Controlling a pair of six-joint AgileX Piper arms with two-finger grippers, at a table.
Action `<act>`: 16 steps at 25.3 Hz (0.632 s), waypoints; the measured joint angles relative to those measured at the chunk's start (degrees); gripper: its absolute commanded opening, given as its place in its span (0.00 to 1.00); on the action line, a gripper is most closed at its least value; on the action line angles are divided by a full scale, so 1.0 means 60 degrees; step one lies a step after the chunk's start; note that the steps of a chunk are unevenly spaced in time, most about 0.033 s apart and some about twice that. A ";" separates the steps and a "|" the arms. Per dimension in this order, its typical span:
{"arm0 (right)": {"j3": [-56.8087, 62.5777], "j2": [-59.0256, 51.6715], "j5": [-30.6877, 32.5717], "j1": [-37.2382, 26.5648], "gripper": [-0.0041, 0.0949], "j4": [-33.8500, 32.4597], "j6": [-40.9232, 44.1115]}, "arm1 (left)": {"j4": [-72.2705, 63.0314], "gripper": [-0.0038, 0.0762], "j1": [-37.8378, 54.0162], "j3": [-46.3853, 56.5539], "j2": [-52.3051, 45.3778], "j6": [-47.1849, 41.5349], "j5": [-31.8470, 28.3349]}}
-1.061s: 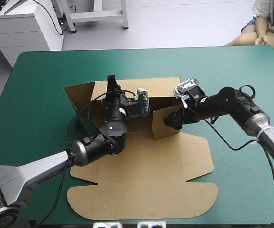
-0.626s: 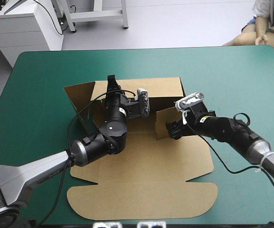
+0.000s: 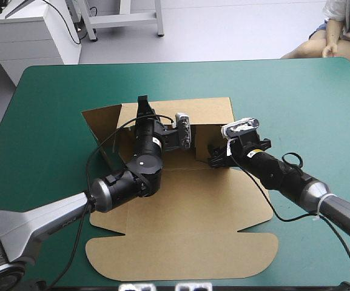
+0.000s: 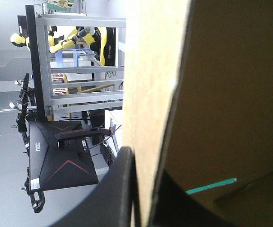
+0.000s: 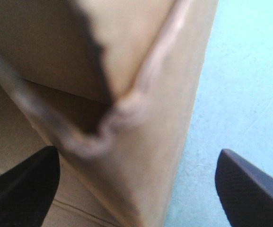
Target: Fold the box
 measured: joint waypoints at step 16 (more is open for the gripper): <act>0.0017 -0.0220 0.0424 -0.0036 0.04 0.0053 0.0066 | -0.0141 0.04 0.0000 0.0000 -0.0041 0.0000 0.0247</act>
